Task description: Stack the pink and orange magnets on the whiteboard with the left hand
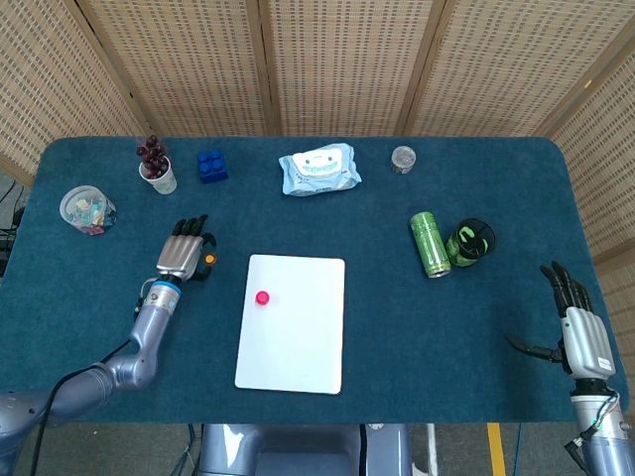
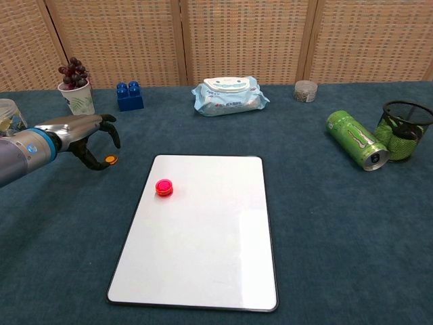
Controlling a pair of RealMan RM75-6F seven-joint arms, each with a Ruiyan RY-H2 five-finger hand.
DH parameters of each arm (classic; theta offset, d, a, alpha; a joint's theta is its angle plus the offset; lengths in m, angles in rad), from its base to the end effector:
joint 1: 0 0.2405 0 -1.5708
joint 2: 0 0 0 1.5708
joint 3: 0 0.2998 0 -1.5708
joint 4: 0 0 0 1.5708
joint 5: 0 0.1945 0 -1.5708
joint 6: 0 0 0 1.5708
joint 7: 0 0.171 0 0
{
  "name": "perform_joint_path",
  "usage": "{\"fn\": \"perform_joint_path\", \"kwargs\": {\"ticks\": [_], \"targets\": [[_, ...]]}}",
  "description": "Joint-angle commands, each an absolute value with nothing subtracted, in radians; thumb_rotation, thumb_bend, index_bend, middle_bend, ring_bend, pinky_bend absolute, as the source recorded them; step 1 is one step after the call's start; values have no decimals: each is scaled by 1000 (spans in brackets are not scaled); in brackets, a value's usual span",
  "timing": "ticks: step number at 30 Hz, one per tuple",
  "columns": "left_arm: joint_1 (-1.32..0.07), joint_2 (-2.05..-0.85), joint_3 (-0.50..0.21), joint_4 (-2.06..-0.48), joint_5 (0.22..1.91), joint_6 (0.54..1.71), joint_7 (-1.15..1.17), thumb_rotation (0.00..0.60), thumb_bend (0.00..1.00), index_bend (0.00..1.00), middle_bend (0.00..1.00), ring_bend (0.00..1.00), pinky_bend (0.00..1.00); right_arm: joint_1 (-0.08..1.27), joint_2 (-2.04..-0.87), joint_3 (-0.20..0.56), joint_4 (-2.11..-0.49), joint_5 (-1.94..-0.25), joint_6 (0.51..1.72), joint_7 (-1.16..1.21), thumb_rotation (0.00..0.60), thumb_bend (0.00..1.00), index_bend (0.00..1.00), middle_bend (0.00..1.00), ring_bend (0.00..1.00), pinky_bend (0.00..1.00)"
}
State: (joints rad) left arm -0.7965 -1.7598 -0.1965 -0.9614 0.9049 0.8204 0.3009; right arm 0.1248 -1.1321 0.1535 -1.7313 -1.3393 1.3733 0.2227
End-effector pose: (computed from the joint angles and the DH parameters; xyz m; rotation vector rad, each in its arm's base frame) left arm -0.2487 0.4511 -0.0455 -1.6589 -1.0399 -0.6765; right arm -0.3320 -0.2398 0.1842 1.1503 -1.2300 1.1382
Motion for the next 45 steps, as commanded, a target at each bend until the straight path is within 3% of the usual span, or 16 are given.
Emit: {"fn": "perform_joint_path", "kwargs": {"ticks": [1, 12, 22, 29, 33, 45], "targets": [[-796, -1770, -200, -947, 908, 816, 300, 600, 355, 342, 0, 0, 0, 125, -1132, 154, -1731, -1339, 1372, 223, 600, 105, 0, 0, 0, 0], [-783, -1791, -207, -908, 928, 805, 277, 600, 356, 354, 0, 0, 0, 125, -1131, 153, -1732, -1339, 1371, 225, 600, 105, 0, 0, 0, 0], [-777, -1802, -218, -891, 947, 807, 266, 600, 364, 536, 0, 0, 0, 126, -1130, 153, -1733, -1337, 1370, 225, 600, 105, 0, 0, 0, 0], [-774, -1792, -229, -916, 960, 821, 265, 600, 364, 539, 0, 0, 0, 126, -1129, 153, -1734, -1336, 1369, 227, 600, 105, 0, 0, 0, 0], [-771, -1773, -236, -959, 970, 842, 271, 600, 364, 538, 0, 0, 0, 126, -1129, 153, -1735, -1336, 1368, 229, 600, 105, 0, 0, 0, 0], [-770, -1683, -188, -1338, 1036, 916, 401, 600, 358, 538, 0, 0, 0, 125, -1128, 153, -1735, -1336, 1368, 230, 600, 105, 0, 0, 0, 0]]}}
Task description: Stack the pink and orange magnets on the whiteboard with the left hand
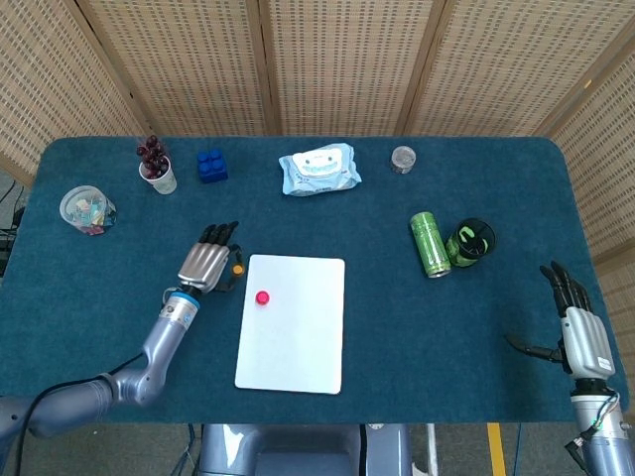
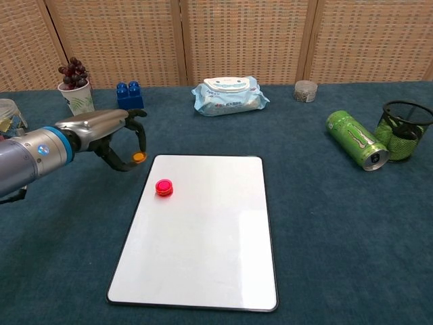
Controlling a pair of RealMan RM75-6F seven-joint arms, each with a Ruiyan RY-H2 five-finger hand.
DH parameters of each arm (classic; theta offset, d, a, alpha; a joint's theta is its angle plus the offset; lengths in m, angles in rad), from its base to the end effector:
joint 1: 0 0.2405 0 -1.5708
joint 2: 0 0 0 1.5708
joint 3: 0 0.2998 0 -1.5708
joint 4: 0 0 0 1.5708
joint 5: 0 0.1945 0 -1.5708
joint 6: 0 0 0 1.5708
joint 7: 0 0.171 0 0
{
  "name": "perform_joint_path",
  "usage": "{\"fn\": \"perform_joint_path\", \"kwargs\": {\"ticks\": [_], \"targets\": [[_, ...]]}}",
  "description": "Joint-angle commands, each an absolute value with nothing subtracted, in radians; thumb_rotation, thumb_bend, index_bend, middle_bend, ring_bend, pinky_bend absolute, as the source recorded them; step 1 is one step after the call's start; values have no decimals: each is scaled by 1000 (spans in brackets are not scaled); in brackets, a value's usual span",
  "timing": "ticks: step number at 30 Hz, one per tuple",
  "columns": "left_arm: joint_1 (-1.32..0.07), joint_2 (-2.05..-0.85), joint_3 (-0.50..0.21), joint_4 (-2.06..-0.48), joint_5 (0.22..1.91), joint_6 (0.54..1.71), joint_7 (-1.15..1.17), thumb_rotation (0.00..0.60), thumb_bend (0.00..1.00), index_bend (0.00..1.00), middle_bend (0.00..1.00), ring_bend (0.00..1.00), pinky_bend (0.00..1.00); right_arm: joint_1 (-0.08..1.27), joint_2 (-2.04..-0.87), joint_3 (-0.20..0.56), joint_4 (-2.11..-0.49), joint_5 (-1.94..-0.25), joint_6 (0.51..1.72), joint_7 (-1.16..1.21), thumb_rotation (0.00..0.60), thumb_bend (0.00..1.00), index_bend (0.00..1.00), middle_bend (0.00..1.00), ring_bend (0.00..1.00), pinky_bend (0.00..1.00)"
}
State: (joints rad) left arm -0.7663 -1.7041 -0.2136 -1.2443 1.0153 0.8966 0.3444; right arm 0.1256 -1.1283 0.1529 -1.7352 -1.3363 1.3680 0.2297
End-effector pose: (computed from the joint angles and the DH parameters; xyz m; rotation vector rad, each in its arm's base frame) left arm -0.1929 0.4169 -0.0517 -1.7929 -1.0270 -0.8412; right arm -0.3320 -0.2399 0.1843 1.1480 -1.2406 1.1392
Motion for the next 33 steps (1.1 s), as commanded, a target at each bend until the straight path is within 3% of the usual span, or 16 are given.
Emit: {"fn": "perform_joint_path", "kwargs": {"ticks": [1, 7, 27, 29, 33], "targets": [[-772, -1685, -184, -1355, 1033, 918, 416, 600, 358, 539, 0, 0, 0, 125, -1128, 153, -1735, -1337, 1368, 230, 600, 105, 0, 0, 0, 0], [-774, -1694, -164, -1413, 1020, 950, 485, 600, 357, 538, 0, 0, 0, 125, -1128, 153, -1733, -1338, 1367, 236, 600, 105, 0, 0, 0, 0], [-781, -1712, -155, -1397, 988, 950, 503, 600, 328, 531, 0, 0, 0, 125, -1127, 152, -1733, -1337, 1366, 238, 600, 105, 0, 0, 0, 0], [-782, -1712, -155, -1396, 986, 949, 503, 600, 309, 486, 0, 0, 0, 125, -1127, 152, -1734, -1337, 1366, 239, 600, 105, 0, 0, 0, 0], [-783, -1712, -153, -1394, 986, 947, 500, 600, 259, 227, 0, 0, 0, 125, -1127, 152, -1733, -1337, 1366, 240, 600, 105, 0, 0, 0, 0]]}}
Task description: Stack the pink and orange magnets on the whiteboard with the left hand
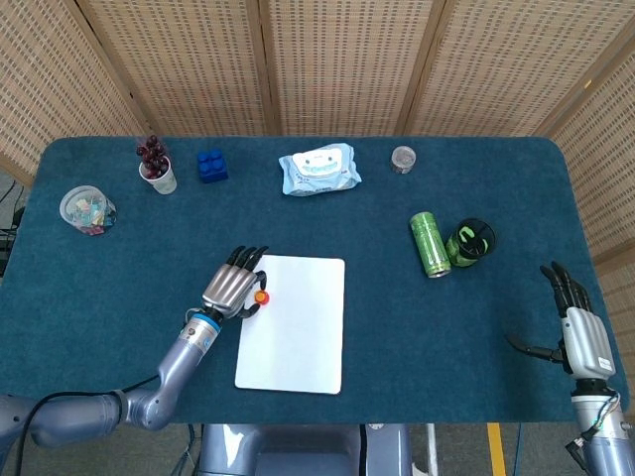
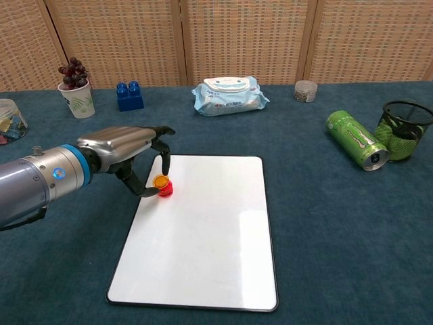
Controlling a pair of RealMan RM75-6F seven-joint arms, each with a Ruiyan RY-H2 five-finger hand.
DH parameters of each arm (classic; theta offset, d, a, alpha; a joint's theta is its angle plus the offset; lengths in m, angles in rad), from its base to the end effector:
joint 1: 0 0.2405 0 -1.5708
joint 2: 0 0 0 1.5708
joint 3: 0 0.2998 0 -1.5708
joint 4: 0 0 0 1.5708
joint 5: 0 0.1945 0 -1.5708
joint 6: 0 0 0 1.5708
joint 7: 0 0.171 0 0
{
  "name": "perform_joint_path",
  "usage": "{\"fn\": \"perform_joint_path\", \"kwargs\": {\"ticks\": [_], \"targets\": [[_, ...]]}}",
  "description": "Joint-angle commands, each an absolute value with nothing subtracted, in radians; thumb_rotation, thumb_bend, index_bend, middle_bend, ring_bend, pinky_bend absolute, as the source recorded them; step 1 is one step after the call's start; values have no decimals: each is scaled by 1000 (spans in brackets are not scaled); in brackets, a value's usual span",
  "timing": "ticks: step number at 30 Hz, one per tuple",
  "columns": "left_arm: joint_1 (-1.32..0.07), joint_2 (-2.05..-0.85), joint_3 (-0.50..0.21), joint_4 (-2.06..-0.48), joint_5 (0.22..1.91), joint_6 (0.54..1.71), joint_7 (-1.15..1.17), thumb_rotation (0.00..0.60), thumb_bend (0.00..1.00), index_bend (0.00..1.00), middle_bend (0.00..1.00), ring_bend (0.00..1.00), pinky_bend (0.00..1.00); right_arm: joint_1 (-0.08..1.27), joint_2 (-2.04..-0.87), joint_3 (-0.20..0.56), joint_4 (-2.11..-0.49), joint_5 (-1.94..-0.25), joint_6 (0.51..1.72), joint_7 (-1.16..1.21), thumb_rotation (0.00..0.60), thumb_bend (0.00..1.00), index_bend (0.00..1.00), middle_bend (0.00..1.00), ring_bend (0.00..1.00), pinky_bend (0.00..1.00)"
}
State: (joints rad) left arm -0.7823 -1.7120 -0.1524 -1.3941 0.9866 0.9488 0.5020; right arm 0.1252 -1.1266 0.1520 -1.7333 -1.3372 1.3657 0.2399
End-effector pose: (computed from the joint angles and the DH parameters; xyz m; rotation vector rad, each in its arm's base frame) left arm -0.1640 0.3836 -0.0723 -1.9265 -0.9597 -0.8126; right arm -0.3326 -0.2396 0.1845 1.1459 -1.2472 1.1423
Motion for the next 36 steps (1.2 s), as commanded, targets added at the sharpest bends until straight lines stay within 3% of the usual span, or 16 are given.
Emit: {"fn": "perform_joint_path", "kwargs": {"ticks": [1, 9, 14, 17, 24, 36], "targets": [[-783, -1712, -153, -1393, 986, 946, 498, 600, 254, 188, 0, 0, 0, 125, -1127, 152, -1733, -1337, 1366, 240, 600, 105, 0, 0, 0, 0], [-776, -1693, -160, -1418, 1006, 961, 469, 600, 248, 80, 0, 0, 0, 125, -1126, 152, -1733, -1337, 1364, 242, 600, 105, 0, 0, 0, 0], [-741, -1622, -147, -1488, 1077, 1025, 440, 600, 225, 3, 0, 0, 0, 126, -1126, 152, -1731, -1337, 1364, 243, 600, 105, 0, 0, 0, 0], [-691, -1553, -119, -1528, 1140, 1105, 427, 600, 187, 0, 0, 0, 0, 126, -1126, 151, -1730, -1338, 1364, 242, 600, 105, 0, 0, 0, 0], [-488, -1440, -47, -1487, 1266, 1417, 393, 600, 137, 0, 0, 0, 0, 125, -1131, 149, -1727, -1346, 1377, 210, 600, 105, 0, 0, 0, 0], [-292, -1327, 3, -1487, 1272, 1505, 170, 600, 129, 0, 0, 0, 0, 120, -1141, 148, -1726, -1353, 1399, 172, 600, 105, 0, 0, 0, 0]]}}
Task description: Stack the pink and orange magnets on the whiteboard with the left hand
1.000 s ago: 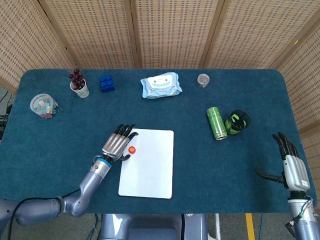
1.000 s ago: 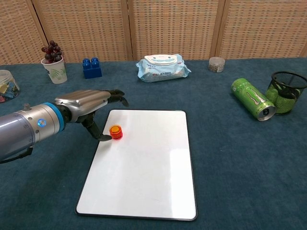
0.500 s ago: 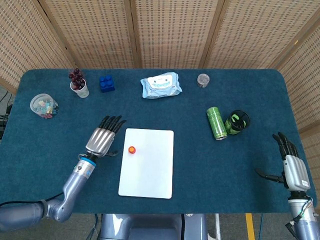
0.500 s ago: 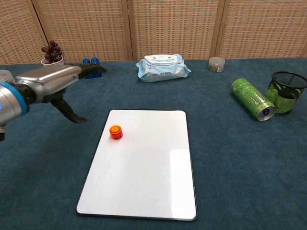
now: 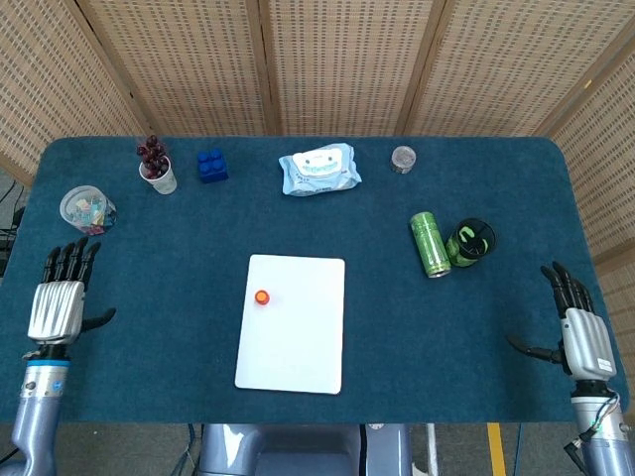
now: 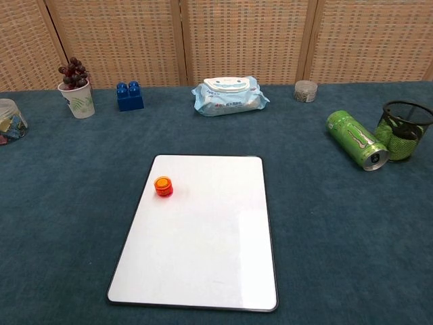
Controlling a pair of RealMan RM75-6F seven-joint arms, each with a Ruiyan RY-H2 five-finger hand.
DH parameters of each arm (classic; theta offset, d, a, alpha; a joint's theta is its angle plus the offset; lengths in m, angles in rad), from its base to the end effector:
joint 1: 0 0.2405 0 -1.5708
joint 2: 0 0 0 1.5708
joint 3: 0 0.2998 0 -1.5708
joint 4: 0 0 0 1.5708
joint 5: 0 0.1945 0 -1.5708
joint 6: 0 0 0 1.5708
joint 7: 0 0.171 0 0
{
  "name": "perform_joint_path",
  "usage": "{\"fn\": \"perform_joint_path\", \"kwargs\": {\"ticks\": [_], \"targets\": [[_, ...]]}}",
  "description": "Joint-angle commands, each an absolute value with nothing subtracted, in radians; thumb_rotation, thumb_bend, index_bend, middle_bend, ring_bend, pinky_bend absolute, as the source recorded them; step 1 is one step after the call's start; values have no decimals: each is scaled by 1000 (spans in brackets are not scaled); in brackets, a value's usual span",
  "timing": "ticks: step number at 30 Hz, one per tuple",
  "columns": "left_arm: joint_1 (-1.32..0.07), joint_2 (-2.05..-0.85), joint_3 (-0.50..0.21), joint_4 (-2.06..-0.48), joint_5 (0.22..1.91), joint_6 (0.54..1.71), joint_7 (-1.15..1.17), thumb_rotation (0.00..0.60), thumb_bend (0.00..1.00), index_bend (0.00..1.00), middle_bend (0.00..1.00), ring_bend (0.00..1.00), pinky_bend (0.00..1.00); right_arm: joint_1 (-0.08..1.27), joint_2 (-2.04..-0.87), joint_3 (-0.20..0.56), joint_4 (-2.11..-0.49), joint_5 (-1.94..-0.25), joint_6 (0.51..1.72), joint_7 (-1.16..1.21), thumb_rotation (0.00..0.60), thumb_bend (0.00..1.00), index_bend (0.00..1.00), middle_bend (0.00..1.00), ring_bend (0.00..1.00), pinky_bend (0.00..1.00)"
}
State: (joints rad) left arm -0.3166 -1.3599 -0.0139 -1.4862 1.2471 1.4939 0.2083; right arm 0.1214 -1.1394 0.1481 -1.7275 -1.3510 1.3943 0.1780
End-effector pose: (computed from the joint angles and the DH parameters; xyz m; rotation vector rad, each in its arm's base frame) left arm -0.3337 0.2824 0.1226 -1.3658 -0.8370 -0.8463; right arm -0.3310 -0.2379 0.1840 1.1702 -1.1849 1.1176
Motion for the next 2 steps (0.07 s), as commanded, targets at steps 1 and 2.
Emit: {"fn": "perform_joint_path", "kwargs": {"ticks": [1, 2], "targets": [[-286, -1317, 6, -1492, 1288, 1506, 159, 600, 129, 0, 0, 0, 0, 119, -1143, 148, -1727, -1354, 1404, 167, 600, 105, 0, 0, 0, 0], [-283, -1310, 9, -1498, 1298, 1505, 151, 600, 129, 0, 0, 0, 0, 118, -1144, 148, -1727, -1354, 1407, 162, 600, 105, 0, 0, 0, 0]]}}
